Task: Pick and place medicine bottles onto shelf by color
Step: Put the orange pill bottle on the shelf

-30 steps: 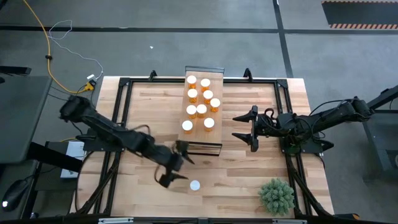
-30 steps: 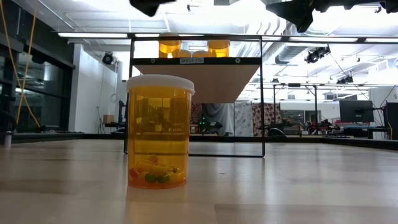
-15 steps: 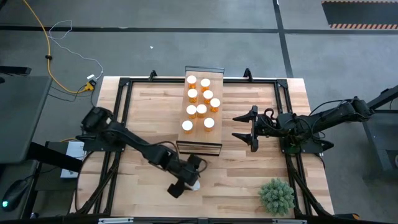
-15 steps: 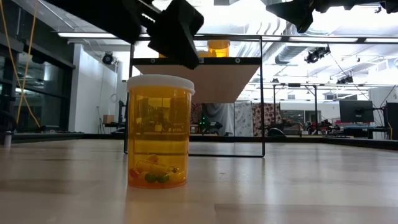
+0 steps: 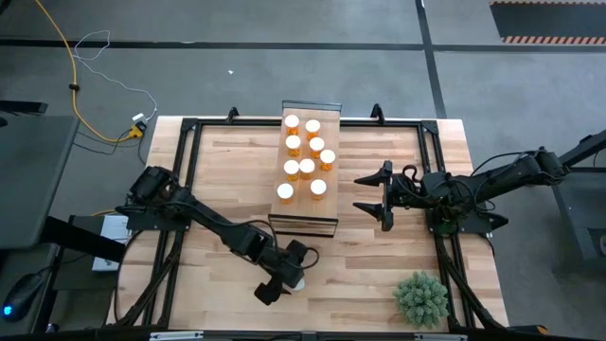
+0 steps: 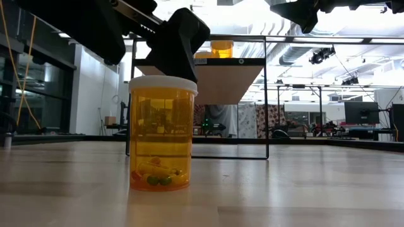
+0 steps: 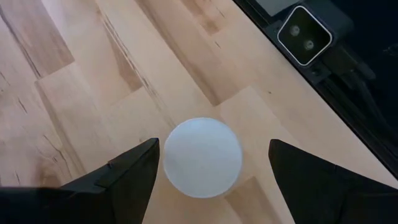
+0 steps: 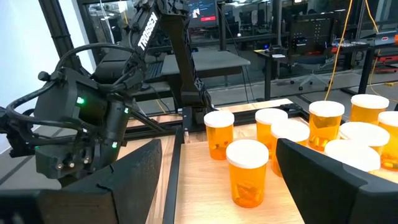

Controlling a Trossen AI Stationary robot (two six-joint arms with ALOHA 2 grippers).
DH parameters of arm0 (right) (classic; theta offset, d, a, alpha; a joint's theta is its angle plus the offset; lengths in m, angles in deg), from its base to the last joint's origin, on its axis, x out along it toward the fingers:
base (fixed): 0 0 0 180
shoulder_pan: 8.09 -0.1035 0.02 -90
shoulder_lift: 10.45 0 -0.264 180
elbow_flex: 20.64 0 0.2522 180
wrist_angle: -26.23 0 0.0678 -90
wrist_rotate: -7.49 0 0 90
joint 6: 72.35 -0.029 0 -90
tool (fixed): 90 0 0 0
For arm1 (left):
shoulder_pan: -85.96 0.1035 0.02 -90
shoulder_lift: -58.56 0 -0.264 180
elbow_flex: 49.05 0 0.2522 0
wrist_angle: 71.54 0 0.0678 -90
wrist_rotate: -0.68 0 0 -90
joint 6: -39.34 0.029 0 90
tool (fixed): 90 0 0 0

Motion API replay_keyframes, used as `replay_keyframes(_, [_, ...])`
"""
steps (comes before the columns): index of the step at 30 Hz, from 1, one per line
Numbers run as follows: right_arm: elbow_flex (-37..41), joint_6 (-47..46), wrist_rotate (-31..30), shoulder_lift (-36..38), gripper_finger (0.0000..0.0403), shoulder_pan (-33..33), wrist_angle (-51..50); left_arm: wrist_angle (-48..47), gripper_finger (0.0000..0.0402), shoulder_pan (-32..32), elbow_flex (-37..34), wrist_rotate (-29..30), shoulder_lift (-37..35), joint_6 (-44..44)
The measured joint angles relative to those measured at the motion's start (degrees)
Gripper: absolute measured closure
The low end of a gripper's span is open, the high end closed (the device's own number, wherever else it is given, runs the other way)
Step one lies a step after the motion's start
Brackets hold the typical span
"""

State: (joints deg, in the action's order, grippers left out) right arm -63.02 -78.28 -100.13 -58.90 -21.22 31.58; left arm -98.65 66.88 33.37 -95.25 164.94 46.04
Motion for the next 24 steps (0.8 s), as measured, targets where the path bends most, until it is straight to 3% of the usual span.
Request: replay_keyframes(24, [0.0, 0.0, -2.2, 0.0, 0.0096, 0.0, 0.0, -1.0, 0.0108, 0.2, 0.0, 0.1, 0.3, 0.7])
